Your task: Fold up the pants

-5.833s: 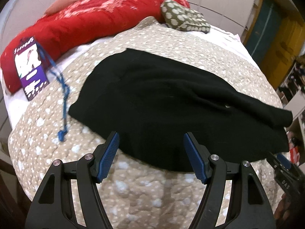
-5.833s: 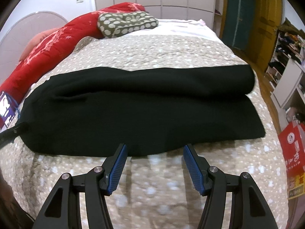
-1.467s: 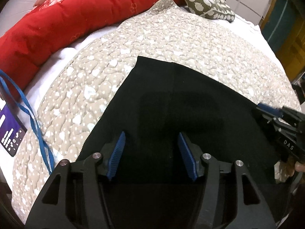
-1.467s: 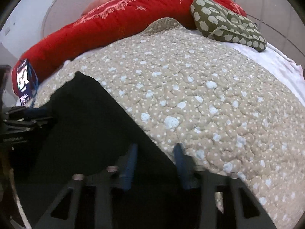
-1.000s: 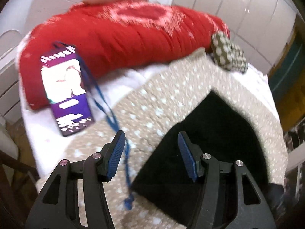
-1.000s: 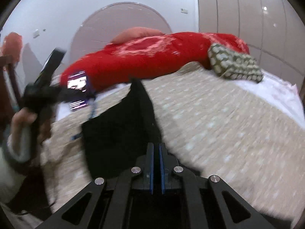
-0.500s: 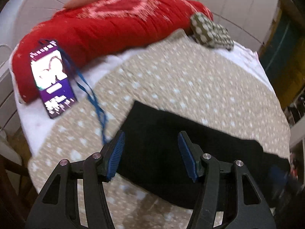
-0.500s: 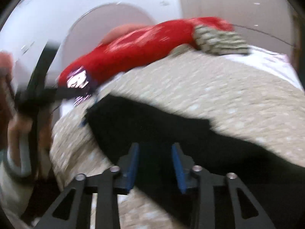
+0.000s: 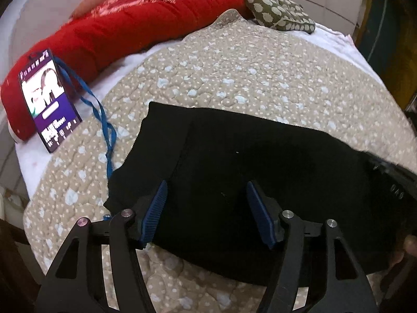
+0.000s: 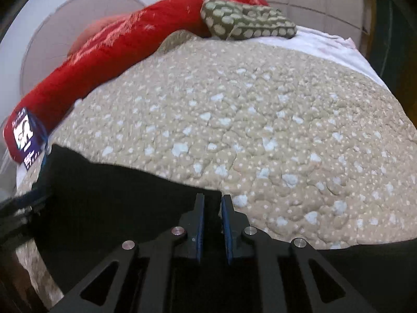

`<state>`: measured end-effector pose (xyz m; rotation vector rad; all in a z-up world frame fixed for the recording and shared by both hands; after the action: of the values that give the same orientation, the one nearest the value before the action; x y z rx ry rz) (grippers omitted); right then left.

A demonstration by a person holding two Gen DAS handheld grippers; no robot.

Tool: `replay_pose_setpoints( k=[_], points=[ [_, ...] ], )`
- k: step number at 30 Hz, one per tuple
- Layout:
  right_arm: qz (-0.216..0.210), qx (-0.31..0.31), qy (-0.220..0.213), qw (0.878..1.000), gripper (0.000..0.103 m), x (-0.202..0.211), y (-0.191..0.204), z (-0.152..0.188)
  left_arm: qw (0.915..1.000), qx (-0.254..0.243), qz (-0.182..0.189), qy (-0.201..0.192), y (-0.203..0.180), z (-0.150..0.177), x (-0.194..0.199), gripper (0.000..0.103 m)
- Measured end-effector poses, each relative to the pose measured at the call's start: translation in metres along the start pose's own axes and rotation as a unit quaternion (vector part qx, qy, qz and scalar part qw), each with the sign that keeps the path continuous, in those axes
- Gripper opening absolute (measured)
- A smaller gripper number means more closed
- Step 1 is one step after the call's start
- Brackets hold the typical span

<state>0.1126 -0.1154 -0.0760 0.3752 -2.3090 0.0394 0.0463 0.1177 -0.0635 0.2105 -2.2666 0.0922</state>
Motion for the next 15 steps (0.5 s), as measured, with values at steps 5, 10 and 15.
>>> replay_pose_setpoints(
  k=[5,10,15],
  points=[
    [-0.026,-0.038,-0.017,0.999,0.015,0.047,-0.019,0.011,0.9992,0.019,0.034,-0.009,-0.003,-0.004,0.019,0.064],
    [-0.002,-0.104,-0.066,0.992,0.028,0.132,-0.068,0.067,0.9946,0.027,0.099,-0.014,-0.024,-0.004,0.037,0.064],
    [0.049,-0.187,-0.059,0.979,0.032,0.181,-0.131,0.133,0.9904,0.026,0.136,0.0,-0.046,0.001,0.041,0.064]
  ],
)
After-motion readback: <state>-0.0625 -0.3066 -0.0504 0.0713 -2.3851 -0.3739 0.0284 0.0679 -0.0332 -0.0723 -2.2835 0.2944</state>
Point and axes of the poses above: each gripper's, at about its wrist camera, not at the fingertips, and x roughly against the way its jaws point, y to its left, z to its underside, the point moved 2 cm from there along -x, roughly the way its jaws point, and after that the axes turned 6 degrees about -y, right-handed, at the moved point
